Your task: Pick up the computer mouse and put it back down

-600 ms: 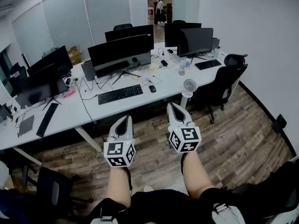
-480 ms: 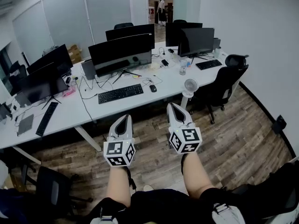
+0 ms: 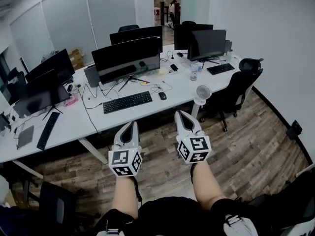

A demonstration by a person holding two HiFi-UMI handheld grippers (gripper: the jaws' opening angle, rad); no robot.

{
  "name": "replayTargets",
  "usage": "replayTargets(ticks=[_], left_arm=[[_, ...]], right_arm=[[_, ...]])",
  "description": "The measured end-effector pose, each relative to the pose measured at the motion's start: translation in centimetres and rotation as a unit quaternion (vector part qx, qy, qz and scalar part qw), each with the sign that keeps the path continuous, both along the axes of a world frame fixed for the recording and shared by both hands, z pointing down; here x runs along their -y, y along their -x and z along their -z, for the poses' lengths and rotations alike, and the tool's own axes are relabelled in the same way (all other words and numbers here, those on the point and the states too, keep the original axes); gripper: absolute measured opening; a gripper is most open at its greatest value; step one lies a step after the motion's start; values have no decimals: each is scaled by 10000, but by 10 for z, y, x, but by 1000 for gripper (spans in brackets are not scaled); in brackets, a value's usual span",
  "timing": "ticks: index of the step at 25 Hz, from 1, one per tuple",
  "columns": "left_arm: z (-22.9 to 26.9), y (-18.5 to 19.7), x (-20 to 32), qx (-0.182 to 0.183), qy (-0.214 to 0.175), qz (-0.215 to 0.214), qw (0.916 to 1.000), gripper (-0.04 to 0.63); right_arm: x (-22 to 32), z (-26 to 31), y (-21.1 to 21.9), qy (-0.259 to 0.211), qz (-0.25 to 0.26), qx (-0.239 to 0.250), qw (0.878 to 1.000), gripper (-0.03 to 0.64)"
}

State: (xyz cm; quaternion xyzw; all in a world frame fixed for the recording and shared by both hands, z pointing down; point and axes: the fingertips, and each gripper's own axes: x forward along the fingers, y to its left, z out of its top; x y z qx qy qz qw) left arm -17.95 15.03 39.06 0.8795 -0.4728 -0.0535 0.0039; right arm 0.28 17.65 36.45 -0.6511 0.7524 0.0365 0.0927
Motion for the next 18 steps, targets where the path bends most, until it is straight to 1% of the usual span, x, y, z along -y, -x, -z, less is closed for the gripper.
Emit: replayTargets(ticks=[7,13,18], left_arm=[[-6,6,21,21,19,-99,9999,52],[-13,-6,49,43,85,-189,9998,52],[-24,-23,87,83,167,-206,9996,52]], right_arm=[[19,-10,7,44,-125,9,9999,-5],[41,-15,-7,13,-308,52,9995,-5],[79,-22,-27,28,-383,113,9992,-5]])
